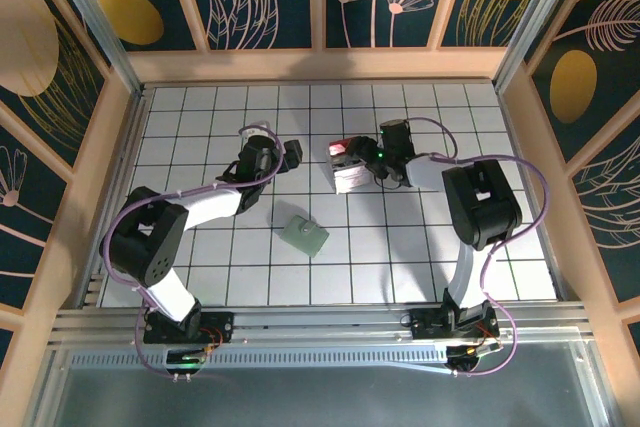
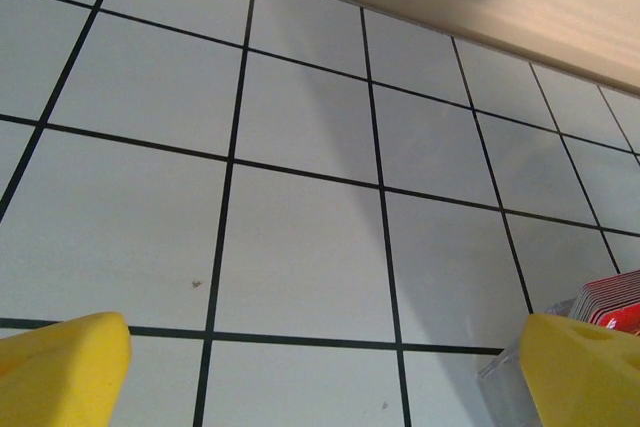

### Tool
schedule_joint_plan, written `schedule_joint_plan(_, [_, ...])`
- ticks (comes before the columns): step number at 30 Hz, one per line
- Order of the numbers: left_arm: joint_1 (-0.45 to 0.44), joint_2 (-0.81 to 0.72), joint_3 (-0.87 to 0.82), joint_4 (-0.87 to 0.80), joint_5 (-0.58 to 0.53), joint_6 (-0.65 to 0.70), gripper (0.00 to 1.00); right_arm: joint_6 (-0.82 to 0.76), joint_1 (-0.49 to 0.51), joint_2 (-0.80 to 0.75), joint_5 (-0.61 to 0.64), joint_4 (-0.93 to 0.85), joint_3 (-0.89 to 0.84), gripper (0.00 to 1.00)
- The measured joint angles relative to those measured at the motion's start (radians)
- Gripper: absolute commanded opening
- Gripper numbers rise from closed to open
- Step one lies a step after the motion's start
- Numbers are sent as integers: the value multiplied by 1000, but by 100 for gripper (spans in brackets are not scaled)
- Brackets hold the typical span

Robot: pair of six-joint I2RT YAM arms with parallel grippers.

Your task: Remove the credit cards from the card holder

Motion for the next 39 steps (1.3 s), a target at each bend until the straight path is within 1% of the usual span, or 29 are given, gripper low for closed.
schedule_joint_plan(8, [0, -3, -38, -38, 0, -6, 99, 26, 26, -3, -5, 5, 0, 74])
schedule_joint_plan(13, [0, 5, -40, -44, -1, -21, 99, 55, 45, 34, -5, 38, 29, 74])
schedule_joint_plan(22, [0, 97, -29, -64, -21, -29, 99, 109, 119, 89, -14, 81, 71, 74])
schedule_joint_plan(29, [0, 122, 14, -70, -35, -30, 99, 113, 122, 105, -28, 82, 96, 74])
schedule_joint_plan(39, [2, 199, 129, -71, -98, -6, 99, 105, 112, 145, -31, 78, 161, 74])
